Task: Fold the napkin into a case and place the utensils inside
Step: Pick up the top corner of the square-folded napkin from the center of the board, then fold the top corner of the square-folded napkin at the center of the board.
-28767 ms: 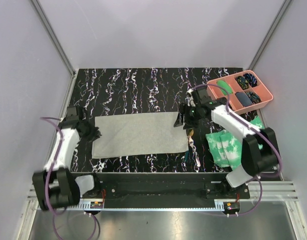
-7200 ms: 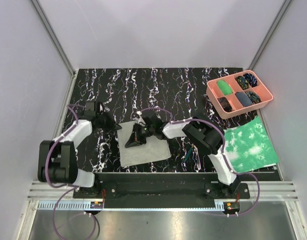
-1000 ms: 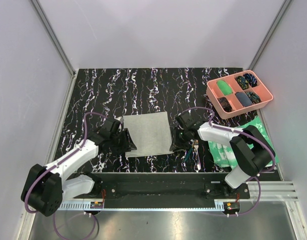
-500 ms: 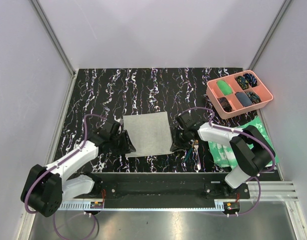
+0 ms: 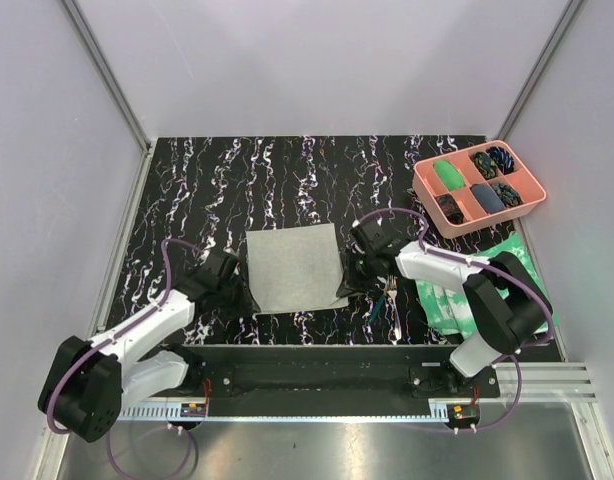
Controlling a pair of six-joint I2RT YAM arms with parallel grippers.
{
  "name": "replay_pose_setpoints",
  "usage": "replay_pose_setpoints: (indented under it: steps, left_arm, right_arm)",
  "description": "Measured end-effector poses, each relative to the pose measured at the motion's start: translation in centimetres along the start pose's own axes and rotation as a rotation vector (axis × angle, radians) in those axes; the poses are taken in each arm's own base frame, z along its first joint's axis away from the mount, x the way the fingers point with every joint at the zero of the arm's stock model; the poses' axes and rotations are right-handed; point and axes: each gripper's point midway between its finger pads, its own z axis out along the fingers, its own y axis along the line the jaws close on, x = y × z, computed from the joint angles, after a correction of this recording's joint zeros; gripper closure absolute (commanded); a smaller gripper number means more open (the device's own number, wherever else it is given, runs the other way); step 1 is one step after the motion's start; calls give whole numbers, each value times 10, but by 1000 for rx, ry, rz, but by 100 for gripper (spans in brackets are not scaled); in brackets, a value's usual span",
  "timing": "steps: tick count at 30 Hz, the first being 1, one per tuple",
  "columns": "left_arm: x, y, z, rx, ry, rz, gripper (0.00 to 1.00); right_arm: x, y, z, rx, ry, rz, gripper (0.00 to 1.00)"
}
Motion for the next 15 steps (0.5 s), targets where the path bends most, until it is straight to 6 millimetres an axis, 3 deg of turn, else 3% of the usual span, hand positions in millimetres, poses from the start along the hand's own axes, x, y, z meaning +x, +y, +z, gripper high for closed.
replay_pose_setpoints:
  steps: [3,7,9,11,15]
  left_arm:
    - [5,8,5,-33,16,-19,74]
    - [13,18,9,-64,37,-43,75]
    - [13,18,9,-64,35,-51,83]
    - [13,18,9,-65,36,-54,84]
    - [13,11,1,-17,29,-37,74]
  right_arm:
    - [-9,11,-5,-23,-17,-32,95]
    - [-36,51,-6,-82,-48,-93,96]
    - [-52,81,0,-129,-50,-133,97]
    - [-64,109,12,-176,-45,-172,97]
    - [-80,144,35,-232,-24,-214,97]
